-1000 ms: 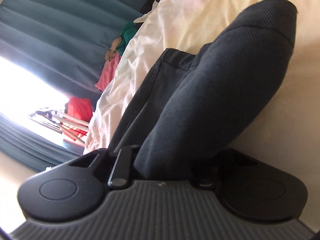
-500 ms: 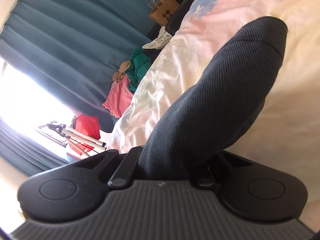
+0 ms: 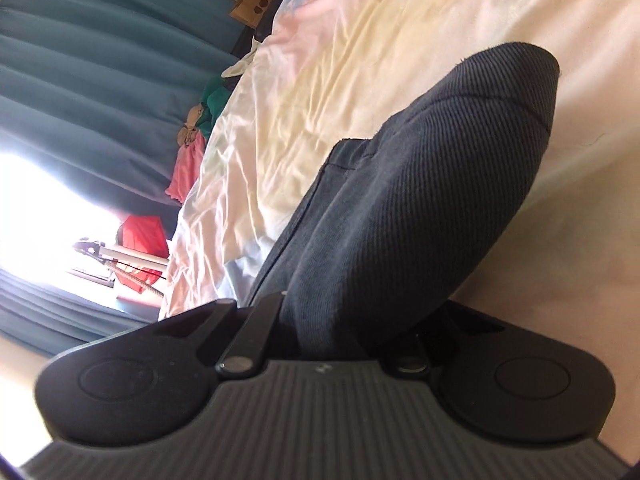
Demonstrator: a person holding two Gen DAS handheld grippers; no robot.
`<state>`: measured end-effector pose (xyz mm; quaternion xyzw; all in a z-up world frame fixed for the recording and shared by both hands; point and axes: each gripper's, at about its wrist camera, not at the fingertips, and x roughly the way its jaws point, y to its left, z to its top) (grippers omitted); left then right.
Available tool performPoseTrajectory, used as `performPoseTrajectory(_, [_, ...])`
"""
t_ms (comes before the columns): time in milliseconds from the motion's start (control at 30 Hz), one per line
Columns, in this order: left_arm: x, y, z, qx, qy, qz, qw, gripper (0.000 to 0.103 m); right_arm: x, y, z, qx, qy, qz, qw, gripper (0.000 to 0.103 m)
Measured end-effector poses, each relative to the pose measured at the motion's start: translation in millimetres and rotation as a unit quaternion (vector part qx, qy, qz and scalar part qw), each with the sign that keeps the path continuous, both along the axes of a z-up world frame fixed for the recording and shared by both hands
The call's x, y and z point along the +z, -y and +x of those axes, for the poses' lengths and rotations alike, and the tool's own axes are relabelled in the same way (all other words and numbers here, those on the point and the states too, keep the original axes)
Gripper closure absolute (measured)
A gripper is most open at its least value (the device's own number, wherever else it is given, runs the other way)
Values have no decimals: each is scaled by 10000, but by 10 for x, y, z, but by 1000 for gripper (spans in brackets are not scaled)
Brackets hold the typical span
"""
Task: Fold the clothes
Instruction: 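Fold the waistband toward the hem with the left gripper while the right gripper holds the leg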
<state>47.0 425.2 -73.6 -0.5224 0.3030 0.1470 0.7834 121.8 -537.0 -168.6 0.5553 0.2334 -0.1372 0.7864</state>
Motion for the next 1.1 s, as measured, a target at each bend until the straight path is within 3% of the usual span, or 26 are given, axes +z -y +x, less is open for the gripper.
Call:
performPoseTrajectory(133, [-323,-68,-95,-19,-206,-91,9997,85,-113,44,39,67,-45,103,9999,92])
performPoseTrajectory(333, [-507,0,-214,-279,-110,110,9995,79,-116,26,36,151,-99,-115,9998,92])
performPoseTrajectory(400, [-518,-4,-206,-524,-124,77,9985,66,-106,30,59,195,-87,-187,9996,92])
performPoseTrajectory(467, [-519,19,-182,-802,-251,112,9964,32,-81,22,88,260,-104,-346,9990,92])
performPoseTrajectory(567, [-378,100,-260,-998,-340,583,9927,22,-63,18,128,330,-112,-512,9981,92])
performPoseTrajectory(733, [-73,241,-464,-1215,-431,1296,9832,21,-98,39,121,379,-91,-512,9979,92])
performPoseTrajectory(900, [353,386,-713,-1039,-273,1867,9765,21,-96,26,128,310,-54,-523,9981,92])
performPoseTrajectory(1033, [771,641,-803,-1002,-56,2780,9553,14,-100,23,118,251,-40,-474,9986,92])
performPoseTrajectory(1100, [949,826,-684,-1021,91,3054,9467,13,-97,24,118,250,-40,-478,9985,92])
